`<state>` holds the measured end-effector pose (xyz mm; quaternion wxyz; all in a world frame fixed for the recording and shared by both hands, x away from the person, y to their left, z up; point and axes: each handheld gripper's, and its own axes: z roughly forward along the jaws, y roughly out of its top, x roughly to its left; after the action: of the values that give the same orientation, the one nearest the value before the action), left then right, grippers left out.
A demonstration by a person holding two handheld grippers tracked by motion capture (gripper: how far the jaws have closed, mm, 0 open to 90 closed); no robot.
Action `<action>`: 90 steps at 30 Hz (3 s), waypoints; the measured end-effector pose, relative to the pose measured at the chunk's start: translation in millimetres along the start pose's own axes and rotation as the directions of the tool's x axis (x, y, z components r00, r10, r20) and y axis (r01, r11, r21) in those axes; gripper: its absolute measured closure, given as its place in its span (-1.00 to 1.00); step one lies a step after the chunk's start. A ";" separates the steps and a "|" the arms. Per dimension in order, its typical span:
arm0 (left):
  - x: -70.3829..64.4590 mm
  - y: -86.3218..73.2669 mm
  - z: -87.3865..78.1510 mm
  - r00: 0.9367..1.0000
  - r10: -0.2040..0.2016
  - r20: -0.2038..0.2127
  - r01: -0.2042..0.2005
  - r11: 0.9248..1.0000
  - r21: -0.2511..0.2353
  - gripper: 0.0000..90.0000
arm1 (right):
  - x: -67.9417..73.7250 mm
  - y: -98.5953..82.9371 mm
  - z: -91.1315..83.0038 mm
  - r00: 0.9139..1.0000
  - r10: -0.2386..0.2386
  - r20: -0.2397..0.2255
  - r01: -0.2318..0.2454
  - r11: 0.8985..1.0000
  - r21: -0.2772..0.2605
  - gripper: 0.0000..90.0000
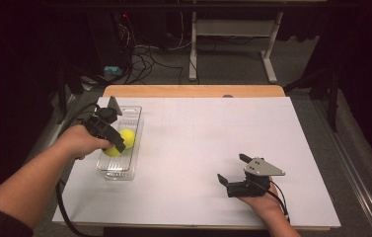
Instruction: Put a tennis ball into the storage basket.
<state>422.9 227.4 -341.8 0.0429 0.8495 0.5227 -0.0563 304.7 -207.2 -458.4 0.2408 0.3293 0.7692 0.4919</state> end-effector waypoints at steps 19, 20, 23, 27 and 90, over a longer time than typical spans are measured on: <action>-3.7 -0.2 18.0 1.000 0.015 -0.012 -0.015 1.000 0.027 -0.40 | 1.8 0.1 0.4 1.000 -0.003 0.001 0.003 1.000 0.003 -1.00; -3.6 -0.3 18.9 1.000 0.014 -0.011 -0.013 1.000 0.026 -0.41 | 1.8 0.0 0.4 1.000 -0.003 0.001 0.003 1.000 0.003 -1.00; -3.7 -0.5 21.3 1.000 0.015 -0.011 -0.015 0.999 0.031 -0.41 | 1.6 -0.1 0.3 1.000 -0.005 0.002 0.005 1.000 0.005 -1.00; -4.4 -0.8 24.7 1.000 0.018 -0.017 -0.017 0.999 0.034 -0.41 | 1.8 0.0 0.4 1.000 -0.003 0.001 0.003 1.000 0.003 -1.00; -51.6 19.9 22.4 0.993 0.116 -0.014 -0.116 0.993 0.023 -0.99 | 1.8 1.6 -1.0 1.000 -0.005 0.003 0.005 1.000 -0.007 -0.99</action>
<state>416.5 169.9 -356.4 0.0326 0.8793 0.4721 -0.0530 303.3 -205.9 -456.6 0.2442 0.3273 0.7679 0.4935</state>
